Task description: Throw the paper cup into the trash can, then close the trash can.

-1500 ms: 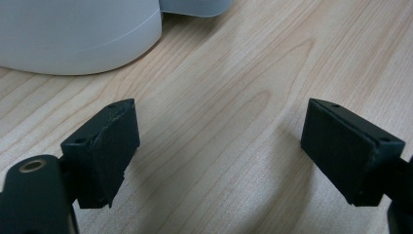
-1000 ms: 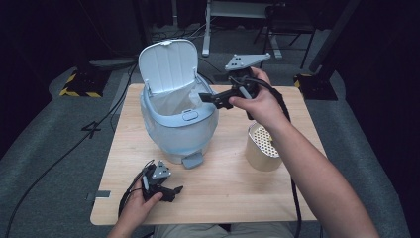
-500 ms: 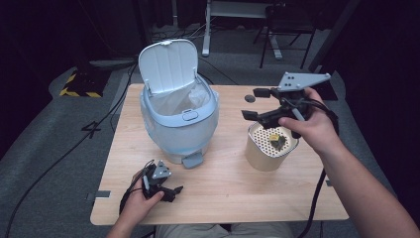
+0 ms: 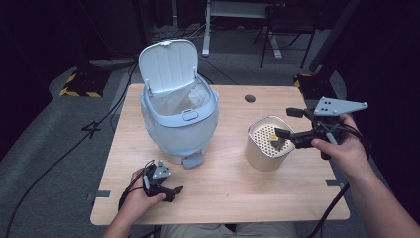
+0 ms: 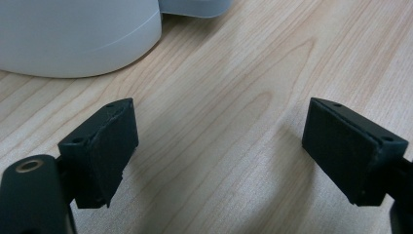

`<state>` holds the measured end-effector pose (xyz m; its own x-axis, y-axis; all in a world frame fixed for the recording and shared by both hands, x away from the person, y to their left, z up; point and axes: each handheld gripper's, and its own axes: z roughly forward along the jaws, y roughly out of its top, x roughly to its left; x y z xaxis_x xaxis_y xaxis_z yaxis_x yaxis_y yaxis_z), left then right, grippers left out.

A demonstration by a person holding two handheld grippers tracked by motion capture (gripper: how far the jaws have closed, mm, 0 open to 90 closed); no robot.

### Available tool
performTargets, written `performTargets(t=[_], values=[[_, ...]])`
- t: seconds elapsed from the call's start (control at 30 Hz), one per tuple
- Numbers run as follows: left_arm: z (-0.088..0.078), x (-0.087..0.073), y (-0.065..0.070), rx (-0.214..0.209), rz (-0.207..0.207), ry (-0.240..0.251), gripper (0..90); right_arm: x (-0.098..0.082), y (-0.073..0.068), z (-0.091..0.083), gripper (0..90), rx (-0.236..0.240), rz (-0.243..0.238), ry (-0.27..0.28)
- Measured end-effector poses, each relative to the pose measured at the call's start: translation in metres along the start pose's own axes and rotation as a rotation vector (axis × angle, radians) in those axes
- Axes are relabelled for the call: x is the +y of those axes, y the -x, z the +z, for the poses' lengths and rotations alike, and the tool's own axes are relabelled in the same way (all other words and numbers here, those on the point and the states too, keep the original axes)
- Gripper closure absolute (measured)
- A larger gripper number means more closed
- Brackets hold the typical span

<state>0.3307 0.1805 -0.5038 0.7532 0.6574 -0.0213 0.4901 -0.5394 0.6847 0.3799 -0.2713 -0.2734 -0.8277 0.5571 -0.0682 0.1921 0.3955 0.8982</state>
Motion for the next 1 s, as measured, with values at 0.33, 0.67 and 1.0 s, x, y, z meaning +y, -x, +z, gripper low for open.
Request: performTargets(t=[0.33,0.67,1.0], values=[[-0.006,-0.002,-0.001,-0.013,-0.02,0.003,22.8,-0.051,0.005,-0.018,22.3,-0.029,0.034,-0.018],[-0.028,-0.005,-0.004,0.024,-0.054,0.04,24.0,-0.109,0.008,-0.015,24.2,-0.095,0.089,-0.051],[-0.051,0.003,-0.004,0.04,-0.055,0.074,25.3,-0.165,0.002,-0.005,25.9,-0.105,0.171,-0.129]])
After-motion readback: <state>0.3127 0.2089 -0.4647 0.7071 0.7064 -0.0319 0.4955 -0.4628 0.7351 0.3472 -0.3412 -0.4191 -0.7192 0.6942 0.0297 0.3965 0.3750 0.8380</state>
